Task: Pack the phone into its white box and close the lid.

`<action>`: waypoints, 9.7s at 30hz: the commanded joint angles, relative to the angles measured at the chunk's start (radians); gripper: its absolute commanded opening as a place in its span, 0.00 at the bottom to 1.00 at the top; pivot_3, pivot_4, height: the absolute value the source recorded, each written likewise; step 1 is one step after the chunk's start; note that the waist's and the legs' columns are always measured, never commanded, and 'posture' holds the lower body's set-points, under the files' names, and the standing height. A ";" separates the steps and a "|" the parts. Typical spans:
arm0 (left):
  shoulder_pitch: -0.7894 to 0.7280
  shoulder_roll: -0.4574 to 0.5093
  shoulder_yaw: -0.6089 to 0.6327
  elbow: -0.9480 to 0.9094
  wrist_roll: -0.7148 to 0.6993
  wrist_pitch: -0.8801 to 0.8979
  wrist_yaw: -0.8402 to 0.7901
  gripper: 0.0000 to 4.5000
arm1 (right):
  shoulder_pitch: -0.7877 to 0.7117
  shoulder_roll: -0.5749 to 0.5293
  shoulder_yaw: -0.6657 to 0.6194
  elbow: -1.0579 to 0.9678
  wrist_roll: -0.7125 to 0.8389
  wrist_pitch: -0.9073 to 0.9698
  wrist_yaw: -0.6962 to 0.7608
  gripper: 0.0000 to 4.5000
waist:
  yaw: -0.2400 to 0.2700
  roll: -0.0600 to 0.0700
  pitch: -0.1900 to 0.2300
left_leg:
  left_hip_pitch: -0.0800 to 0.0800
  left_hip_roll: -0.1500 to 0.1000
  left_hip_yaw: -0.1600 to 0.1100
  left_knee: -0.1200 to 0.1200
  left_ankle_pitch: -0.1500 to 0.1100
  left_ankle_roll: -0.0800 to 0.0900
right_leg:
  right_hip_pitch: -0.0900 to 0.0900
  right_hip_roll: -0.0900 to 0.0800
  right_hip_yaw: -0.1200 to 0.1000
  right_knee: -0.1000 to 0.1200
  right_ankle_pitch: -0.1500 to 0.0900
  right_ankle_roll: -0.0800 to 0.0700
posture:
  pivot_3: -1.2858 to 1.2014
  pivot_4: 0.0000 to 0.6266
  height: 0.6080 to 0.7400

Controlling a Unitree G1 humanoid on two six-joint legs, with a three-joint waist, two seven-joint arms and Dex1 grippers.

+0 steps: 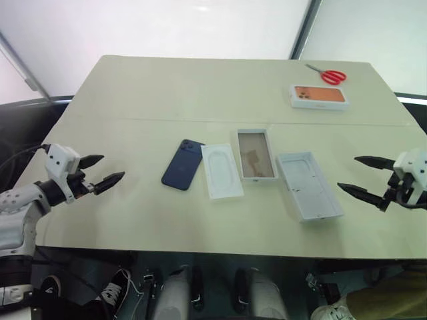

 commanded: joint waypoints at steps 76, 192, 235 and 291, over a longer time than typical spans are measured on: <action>-0.348 -0.479 -0.145 -0.135 -0.461 1.154 0.440 0.99 | -0.197 0.086 0.323 -0.271 -0.074 0.143 -0.067 1.00 | 0.005 -0.001 0.000 | 0.002 -0.001 -0.001 0.003 0.003 0.002 | 0.004 0.004 0.000 0.003 0.000 0.002 | 0.52 0.24 0.98; -0.587 -0.560 -0.158 0.105 -0.458 1.151 0.500 0.00 | -0.224 0.165 0.356 -0.207 -0.165 0.148 -0.172 1.00 | -0.014 -0.002 0.000 | 0.002 -0.001 -0.001 0.002 0.004 0.001 | 0.004 0.004 0.000 0.004 0.000 0.002 | 0.52 0.24 0.98; -0.371 -0.416 -0.291 -0.224 -0.150 0.668 0.424 1.00 | -0.492 0.393 0.777 -0.203 -0.520 0.351 -0.341 0.01 | -0.017 -0.001 0.000 | 0.001 -0.001 -0.001 0.002 0.004 0.000 | 0.002 0.004 0.000 0.004 0.000 0.001 | 0.52 0.24 0.98; -0.550 -0.619 -0.581 0.137 0.176 0.501 0.270 0.01 | -0.323 0.255 0.535 -0.304 -0.402 0.438 -0.367 0.00 | 0.010 -0.001 -0.001 | 0.000 -0.002 -0.001 0.003 0.003 0.002 | 0.003 0.003 -0.001 0.003 0.000 0.001 | 0.52 0.24 0.98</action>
